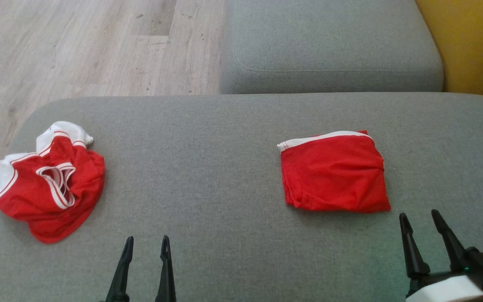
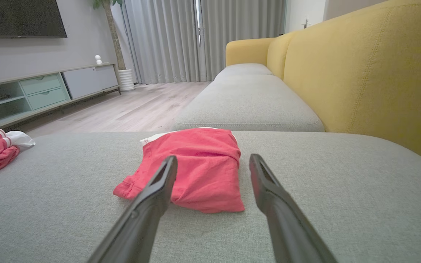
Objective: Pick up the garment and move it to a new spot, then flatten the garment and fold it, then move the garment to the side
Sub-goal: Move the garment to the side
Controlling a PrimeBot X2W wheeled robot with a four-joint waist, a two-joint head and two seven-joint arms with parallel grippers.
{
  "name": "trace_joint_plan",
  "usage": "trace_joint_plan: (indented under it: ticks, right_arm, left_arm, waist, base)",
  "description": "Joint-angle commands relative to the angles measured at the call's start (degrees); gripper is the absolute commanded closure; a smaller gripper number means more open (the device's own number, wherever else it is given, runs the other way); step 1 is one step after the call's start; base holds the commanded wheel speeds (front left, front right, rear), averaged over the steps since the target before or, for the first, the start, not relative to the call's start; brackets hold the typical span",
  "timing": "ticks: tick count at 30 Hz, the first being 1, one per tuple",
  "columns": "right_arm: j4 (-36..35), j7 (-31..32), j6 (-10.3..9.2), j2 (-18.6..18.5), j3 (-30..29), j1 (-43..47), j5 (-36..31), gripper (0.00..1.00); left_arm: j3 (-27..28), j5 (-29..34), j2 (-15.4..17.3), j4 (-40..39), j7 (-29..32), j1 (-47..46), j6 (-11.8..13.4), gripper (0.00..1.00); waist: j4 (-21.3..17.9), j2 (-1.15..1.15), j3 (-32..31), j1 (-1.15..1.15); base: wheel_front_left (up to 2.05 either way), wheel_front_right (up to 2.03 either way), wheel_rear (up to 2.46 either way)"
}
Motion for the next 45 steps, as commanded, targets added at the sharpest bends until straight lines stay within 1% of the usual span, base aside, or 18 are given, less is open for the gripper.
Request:
trace_joint_plan:
  ticks: [1, 9, 17, 22, 25, 31, 36, 39, 43, 44, 45]
  right_arm:
    - [-1.6, -0.7, 0.37, -0.7, 0.6, -1.6, -0.6, 0.0]
    - [-1.3, -0.7, 0.37, -0.5, 0.1, -1.8, -0.9, 0.0]
    - [-0.3, -0.7, 0.37, -1.3, -0.1, -3.9, -1.1, 0.0]
    - [4.2, -0.7, 0.37, -2.5, 0.3, -8.7, -0.8, 0.0]
    - [7.1, 0.4, 0.37, -3.0, 0.5, -13.1, -0.1, 0.0]
    - [13.4, 6.6, 0.37, -4.1, 1.4, -21.9, 3.1, 0.0]
    - [19.7, 9.7, 0.37, -5.3, 1.6, -28.3, 4.1, 0.0]
    - [23.9, 11.6, 0.37, -5.2, 3.1, -31.2, 5.8, 0.0]
    - [28.3, 14.9, 0.37, -4.2, 6.3, -33.6, 11.0, 0.0]
    - [28.8, 15.2, 0.37, -4.0, 7.1, -34.0, 12.6, 0.36]
    - [29.0, 15.2, 0.37, -4.0, 8.1, -34.3, 13.7, 0.81]
  left_arm:
    - [1.2, -0.1, -0.3, -1.8, -0.3, -3.4, 0.1, 0.0]
    - [1.1, 0.4, -0.3, -1.8, -0.3, -3.8, 0.1, 0.0]
    - [0.4, 0.6, -0.3, -2.1, -0.3, -4.7, 0.6, 0.0]
    - [-0.9, 0.7, -0.3, -2.0, -0.3, -5.9, 0.8, 0.0]
    - [-1.5, 0.8, -0.3, -2.1, -0.3, -7.3, 0.8, 0.0]
    - [-3.4, 0.6, -0.3, -2.0, -0.3, -10.0, 0.8, 0.0]
    - [-4.9, 0.4, -0.3, -1.9, -0.3, -11.7, 1.1, 0.0]
    - [-5.6, 0.4, -0.3, -1.7, -0.3, -12.7, 1.2, 0.0]
    - [-6.1, 0.3, -0.3, -1.7, -0.3, -14.1, 1.4, 0.0]
    - [-6.1, 0.2, -0.3, -1.8, -0.3, -14.4, 1.5, 0.0]
    - [-6.2, 0.2, -0.3, -1.7, -0.3, -14.7, 1.5, 0.0]
  waist:
    - [-0.1, 0.0, 0.1, 0.0]
    - [-0.3, 0.0, 1.1, 0.0]
    - [0.2, 0.0, 3.2, 0.0]
    - [1.0, 0.0, 5.7, 0.0]
    - [1.4, 0.0, 7.9, 0.0]
    - [2.2, 0.0, 11.4, 0.0]
    - [2.6, 0.0, 13.6, 0.0]
    - [2.7, 0.0, 14.9, 0.0]
    - [2.7, 0.0, 16.5, 0.0]
    - [2.5, 0.0, 16.8, 0.0]
    - [2.3, 0.0, 17.2, 0.0]
  base:
    - [0.0, 0.0, 0.0]
    - [0.0, 0.0, 0.0]
    - [0.0, 0.0, 0.0]
    - [0.0, 0.0, 0.0]
    - [0.0, 0.0, 0.0]
    - [0.0, 0.0, 0.0]
    - [0.0, 0.0, 0.0]
    - [0.0, 0.0, 0.0]
    - [0.0, 0.0, 0.0]
    - [0.0, 0.0, 0.0]
    - [0.0, 0.0, 0.0]
